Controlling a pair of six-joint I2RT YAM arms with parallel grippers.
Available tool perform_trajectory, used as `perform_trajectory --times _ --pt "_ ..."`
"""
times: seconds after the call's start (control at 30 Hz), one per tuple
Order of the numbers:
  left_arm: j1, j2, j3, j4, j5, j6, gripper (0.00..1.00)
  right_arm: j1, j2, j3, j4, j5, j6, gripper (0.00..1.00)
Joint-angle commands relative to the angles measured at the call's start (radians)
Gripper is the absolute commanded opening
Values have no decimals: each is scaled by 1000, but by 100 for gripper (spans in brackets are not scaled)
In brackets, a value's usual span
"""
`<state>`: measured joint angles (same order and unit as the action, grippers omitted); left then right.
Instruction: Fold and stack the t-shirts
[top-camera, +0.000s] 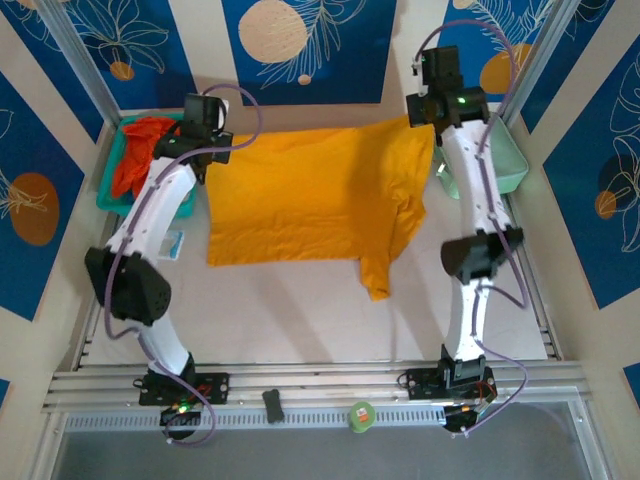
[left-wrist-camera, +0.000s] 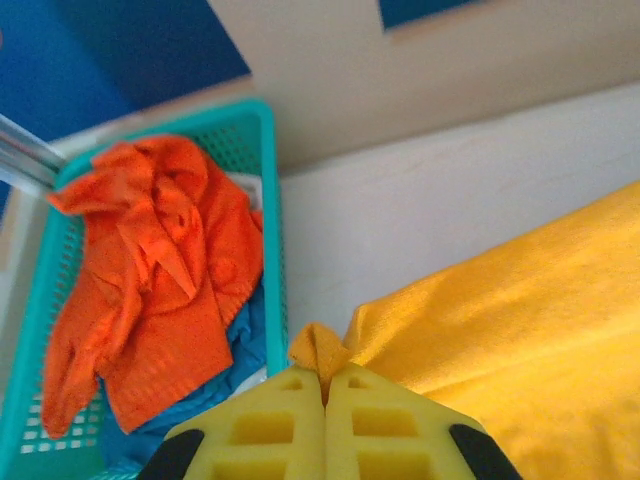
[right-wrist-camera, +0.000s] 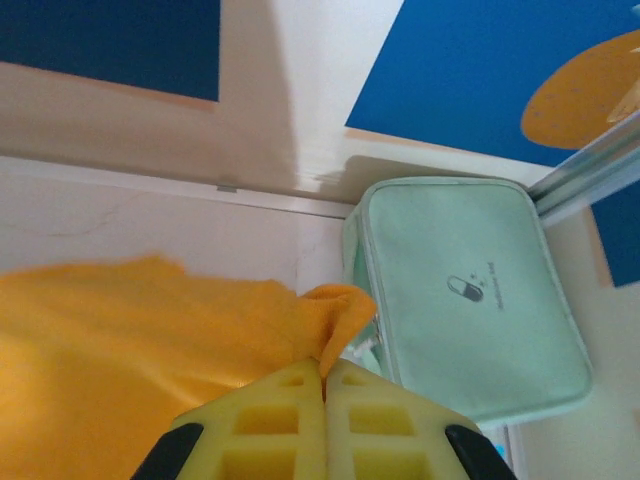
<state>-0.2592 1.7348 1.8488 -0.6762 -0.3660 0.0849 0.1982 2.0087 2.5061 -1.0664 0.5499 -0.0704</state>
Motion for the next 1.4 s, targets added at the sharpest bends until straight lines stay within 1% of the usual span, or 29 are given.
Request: perform_trajectory --times 0.0,0.07,0.13,0.27,0.37,0.53,0.63,0.7,0.83,1.0,1.13,1.27,1.3,1.37 --pt "-40 -192 70 -71 32 1 0 65 -399 -184 203 -14 35 0" --pt "-54 -279 75 -103 51 -8 0 95 -550 -255 221 -34 64 0" --pt "-60 -358 79 -126 74 -22 0 122 -658 -281 209 -34 79 0" --pt "-64 -515 103 -171 118 -59 0 178 -809 -248 148 -38 99 0" --pt "-63 -610 143 -211 127 -74 0 190 -853 -157 67 -65 117 0" --pt "-63 -709 226 -288 102 -70 0 180 -856 65 -73 -101 135 0" --pt "-64 -734 261 -320 73 -54 0 159 -873 114 -96 -105 135 0" --pt "-63 -733 276 -333 58 -42 0 149 -886 114 -98 -99 126 0" --pt "-64 -702 275 -344 59 -28 0 147 -887 80 -104 -37 97 0" --pt "-63 -654 193 -287 62 -5 0 152 -868 -11 -84 27 60 0" --pt "-63 -593 86 -192 2 52 0 158 -814 -120 -62 82 22 0" --pt "-62 -455 -8 -60 -85 131 0 143 -744 -301 39 129 -16 0" --pt "-60 -419 -23 -22 -106 146 0 127 -721 -332 64 126 -18 0" --pt "-55 -311 -50 80 -153 173 0 69 -644 -368 100 74 2 0"
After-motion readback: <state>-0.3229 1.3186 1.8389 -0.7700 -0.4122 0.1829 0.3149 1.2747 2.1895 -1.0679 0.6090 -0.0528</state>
